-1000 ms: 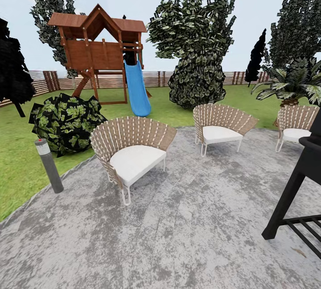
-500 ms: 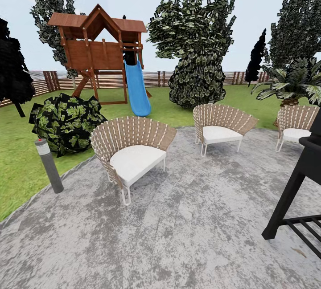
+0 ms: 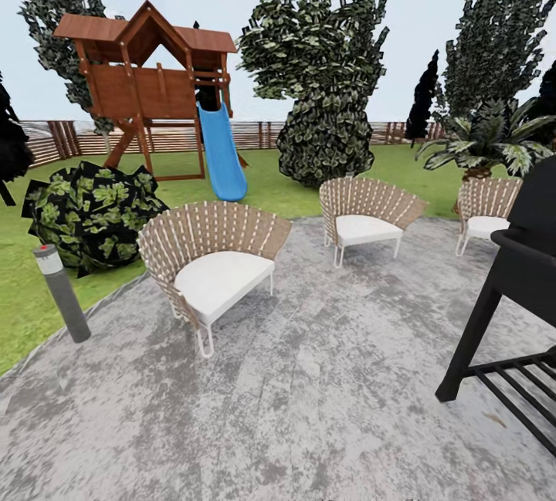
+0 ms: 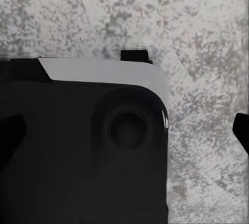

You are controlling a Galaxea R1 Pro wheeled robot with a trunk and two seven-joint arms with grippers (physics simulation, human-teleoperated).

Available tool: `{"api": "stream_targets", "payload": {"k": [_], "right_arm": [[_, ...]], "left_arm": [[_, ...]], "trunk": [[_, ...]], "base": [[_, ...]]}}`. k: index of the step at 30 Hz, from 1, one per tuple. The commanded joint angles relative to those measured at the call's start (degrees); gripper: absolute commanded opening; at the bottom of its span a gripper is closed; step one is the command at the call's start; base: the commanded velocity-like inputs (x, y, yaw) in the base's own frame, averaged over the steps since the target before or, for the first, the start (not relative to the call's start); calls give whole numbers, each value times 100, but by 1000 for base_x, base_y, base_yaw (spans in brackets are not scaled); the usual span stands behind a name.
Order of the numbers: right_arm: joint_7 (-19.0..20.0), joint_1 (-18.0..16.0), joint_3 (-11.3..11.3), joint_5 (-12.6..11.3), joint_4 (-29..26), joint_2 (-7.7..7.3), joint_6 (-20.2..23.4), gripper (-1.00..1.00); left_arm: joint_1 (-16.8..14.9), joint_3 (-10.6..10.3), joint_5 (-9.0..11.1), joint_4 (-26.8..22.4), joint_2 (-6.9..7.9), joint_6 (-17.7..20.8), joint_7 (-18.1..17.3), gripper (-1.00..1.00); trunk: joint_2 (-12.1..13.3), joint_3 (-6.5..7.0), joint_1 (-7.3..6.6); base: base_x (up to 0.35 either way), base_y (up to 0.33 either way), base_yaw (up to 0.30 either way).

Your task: Pick up the pesticide atomizer in the garden and spray insectifuge to fully cover both potted plants in the garden.

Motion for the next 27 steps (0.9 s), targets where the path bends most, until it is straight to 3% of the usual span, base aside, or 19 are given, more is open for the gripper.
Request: {"api": "stream_targets", "payload": {"k": [1,3,5,10,13,15,18,19,22,27], "right_arm": [[2,-21,-6,3,-85,-6,10,100],[-5,-111,-8,3,-365,-17,64,100],[-18,-298,-9,-2,-715,-22,259,100],[-48,-1033,-20,-23,-1830,-10,1483,100],[-49,-1224,-27,-34,-2655,22,1920,100],[-48,-1248,-27,-32,-3508,25,2269,100],[-48,-862,-63,-26,-5090,-23,2895,100],[-44,-474,-178,-14,-5919,-93,3085,100],[-40,-134,-307,-10,-6479,-124,3163,100],[-39,349,-484,-10,-7280,-126,3206,100]], "left_arm": [[5,1,7,-136,-6,15,-7,100],[-8,5,16,-568,-29,112,-14,100],[-70,4,79,-1143,-69,447,-21,100],[-416,2,655,-3277,-158,1912,-35,100],[-617,2,939,-4380,-263,2631,-1,100],[-708,1,1099,-5111,-410,3071,54,100],[-819,1,1244,-5809,-674,3437,304,100],[-897,-26,1432,-6120,-771,3524,443,100],[-908,-181,1639,-6202,-874,3382,534,100],[-868,-330,1925,-5925,-892,2887,520,100]], "trunk": [[-2,-10,0],[-2,-19,0],[-2,-28,0],[-2,-50,0],[-2,-64,0],[-2,-74,0],[-2,-89,0],[-2,-95,0],[-2,-112,0],[-2,-144,0]], "base": [[0,0,-244],[0,0,-247],[0,0,-250],[0,0,-252],[0,0,-252],[0,0,-252],[0,0,-251],[0,0,-240],[0,0,-232],[0,0,-224]]}}
